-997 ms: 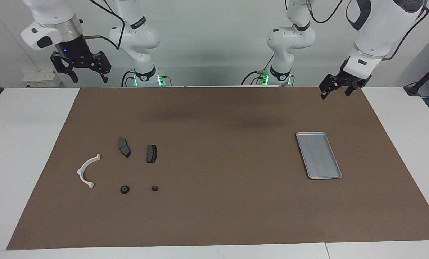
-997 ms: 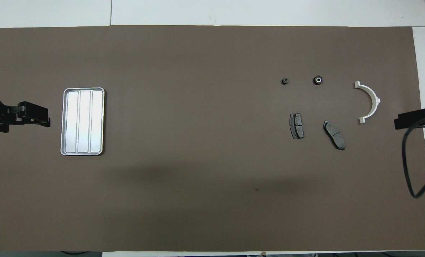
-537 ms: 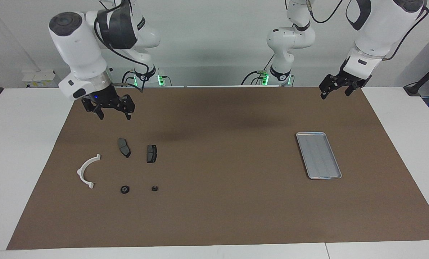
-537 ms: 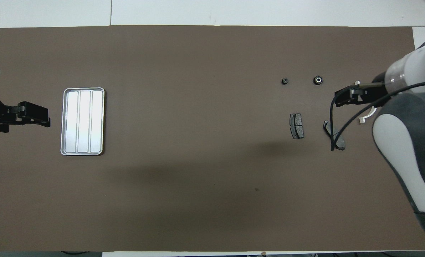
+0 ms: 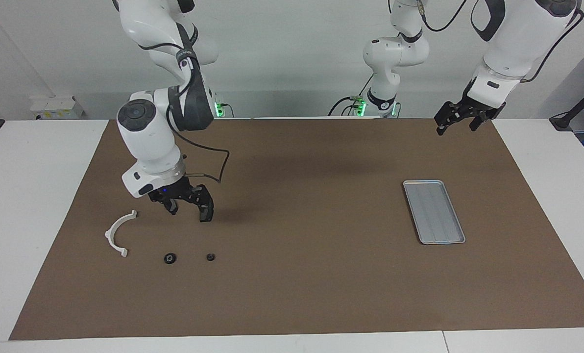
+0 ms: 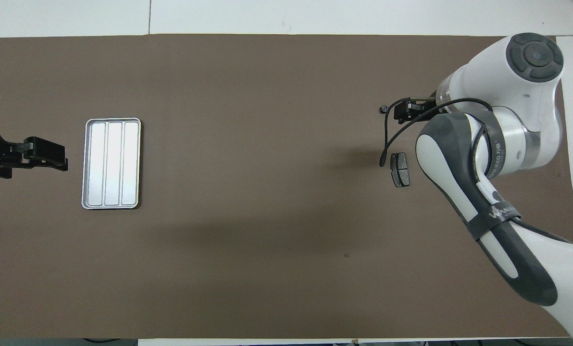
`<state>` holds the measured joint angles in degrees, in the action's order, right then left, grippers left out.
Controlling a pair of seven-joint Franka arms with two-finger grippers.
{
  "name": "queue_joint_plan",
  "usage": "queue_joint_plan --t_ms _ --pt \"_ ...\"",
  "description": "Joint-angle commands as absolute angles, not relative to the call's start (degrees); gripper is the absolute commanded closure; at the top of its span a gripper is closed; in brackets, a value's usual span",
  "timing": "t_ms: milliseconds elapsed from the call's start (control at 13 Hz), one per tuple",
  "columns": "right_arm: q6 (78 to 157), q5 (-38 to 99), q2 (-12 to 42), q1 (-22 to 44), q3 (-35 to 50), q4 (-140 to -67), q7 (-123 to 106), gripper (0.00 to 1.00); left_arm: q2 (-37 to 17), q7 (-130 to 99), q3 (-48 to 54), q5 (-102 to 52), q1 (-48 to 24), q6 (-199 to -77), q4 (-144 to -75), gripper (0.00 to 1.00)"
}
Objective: Pick bearing gear from pile to tray
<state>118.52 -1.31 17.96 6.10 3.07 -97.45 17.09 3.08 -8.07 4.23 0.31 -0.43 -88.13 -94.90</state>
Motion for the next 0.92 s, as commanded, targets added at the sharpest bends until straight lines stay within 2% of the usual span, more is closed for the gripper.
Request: queue_joint_plan --t_ms 0,153,460,843 --pt "122.24 -2.89 20.99 6.15 3.16 -95.98 18.54 0.0 4.57 -8.0 4.04 -0.35 -0.44 -88.51 -96.5 0.0" --pt "124.27 -3.34 23.8 7.37 2.99 -95.63 20.73 0.0 4.57 -8.0 4.04 -0.35 -0.53 -88.51 -96.5 0.0" --pt "124.8 -8.26 33.38 8.09 3.16 -87.56 27.15 0.0 4.57 -8.0 4.04 -0.35 -0.53 -88.51 -96.5 0.0" --pt "125.16 -7.39 39.63 7.12 3.16 -80.87 27.77 0.0 4.57 -8.0 4.04 -0.35 -0.53 -88.51 -96.5 0.0"
